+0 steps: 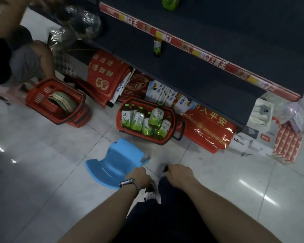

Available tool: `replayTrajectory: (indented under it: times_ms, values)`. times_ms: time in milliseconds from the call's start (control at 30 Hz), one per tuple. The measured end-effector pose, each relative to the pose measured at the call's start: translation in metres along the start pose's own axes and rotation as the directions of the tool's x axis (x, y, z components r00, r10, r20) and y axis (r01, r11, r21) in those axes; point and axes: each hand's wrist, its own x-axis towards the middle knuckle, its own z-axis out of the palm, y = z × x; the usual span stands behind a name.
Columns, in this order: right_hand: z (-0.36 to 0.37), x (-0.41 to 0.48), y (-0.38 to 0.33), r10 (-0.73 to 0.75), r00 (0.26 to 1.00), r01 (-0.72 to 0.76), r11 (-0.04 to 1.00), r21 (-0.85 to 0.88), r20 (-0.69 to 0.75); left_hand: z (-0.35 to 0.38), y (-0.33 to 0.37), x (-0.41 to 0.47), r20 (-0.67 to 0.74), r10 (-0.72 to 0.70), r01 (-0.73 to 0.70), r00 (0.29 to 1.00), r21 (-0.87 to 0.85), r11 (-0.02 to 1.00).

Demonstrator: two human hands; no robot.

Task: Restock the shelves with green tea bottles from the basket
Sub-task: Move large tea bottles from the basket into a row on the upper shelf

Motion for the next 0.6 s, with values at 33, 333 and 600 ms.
replayTrajectory:
  times_ms: [33, 333, 600]
  values:
    - [-0.008, 0.009, -0.001, -0.005, 1.000, 0.005, 1.000, 0.003, 0.006, -0.008, 0.002, 0.008, 0.012, -0.006, 0.006, 1.000, -0.006, 1.000]
    - [-0.101, 0.108, 0.008, -0.054, 0.996, 0.054, 0.999, 0.000, 0.066, -0.101, 0.039, 0.096, 0.012, -0.060, 0.060, 0.998, -0.024, 0.998]
    - [-0.196, 0.182, 0.001, -0.142, 0.987, 0.142, 0.990, 0.009, 0.068, -0.202, 0.092, 0.139, -0.079, -0.002, -0.002, 0.997, -0.053, 0.999]
